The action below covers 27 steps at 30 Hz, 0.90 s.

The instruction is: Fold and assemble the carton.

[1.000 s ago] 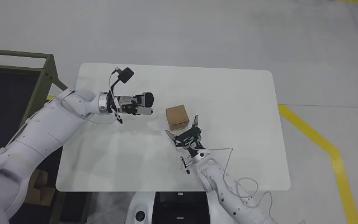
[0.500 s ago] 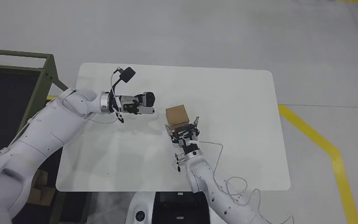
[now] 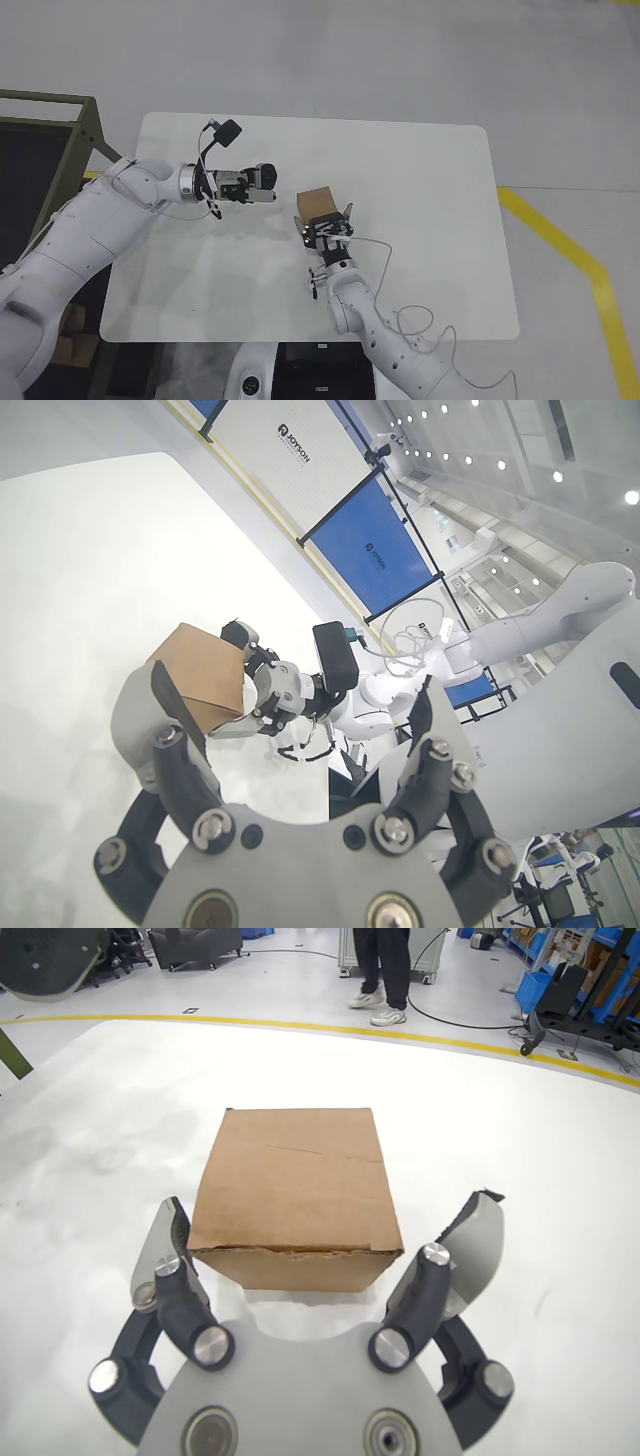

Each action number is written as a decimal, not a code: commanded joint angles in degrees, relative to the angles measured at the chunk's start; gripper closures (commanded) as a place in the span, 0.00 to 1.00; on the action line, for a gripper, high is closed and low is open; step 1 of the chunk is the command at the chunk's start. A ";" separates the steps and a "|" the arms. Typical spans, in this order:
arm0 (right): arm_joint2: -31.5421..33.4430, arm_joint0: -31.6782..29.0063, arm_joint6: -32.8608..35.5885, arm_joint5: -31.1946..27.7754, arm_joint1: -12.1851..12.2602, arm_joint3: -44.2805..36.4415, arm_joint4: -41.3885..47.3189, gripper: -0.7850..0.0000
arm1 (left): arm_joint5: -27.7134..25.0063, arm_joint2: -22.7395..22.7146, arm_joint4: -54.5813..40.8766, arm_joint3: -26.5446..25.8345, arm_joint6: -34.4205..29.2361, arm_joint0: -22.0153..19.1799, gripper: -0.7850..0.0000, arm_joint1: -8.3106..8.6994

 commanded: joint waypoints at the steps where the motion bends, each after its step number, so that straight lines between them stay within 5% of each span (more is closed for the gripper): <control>1: -0.15 0.10 -1.48 0.15 -0.46 0.89 1.06 0.00 | 0.08 -0.06 -0.05 0.06 -0.08 -0.01 0.00 -0.07; 18: -0.23 5.23 -5.18 0.00 -4.34 9.65 6.48 0.00 | 0.19 -0.98 0.39 0.28 -0.19 0.50 0.00 -0.22; 19: -0.12 5.38 -5.27 -0.17 -4.46 10.00 6.57 0.03 | 0.26 -1.02 0.49 0.19 -0.25 0.51 0.00 -0.21; 21: 0.12 5.61 -5.48 -0.42 -4.67 10.55 6.75 0.28 | 0.34 -1.15 0.53 0.10 -0.34 0.52 0.00 -0.21; 27: 0.84 5.85 -6.03 -1.19 -5.15 11.37 6.84 0.52 | 0.34 -1.49 0.80 -0.03 -0.33 0.76 0.00 -0.18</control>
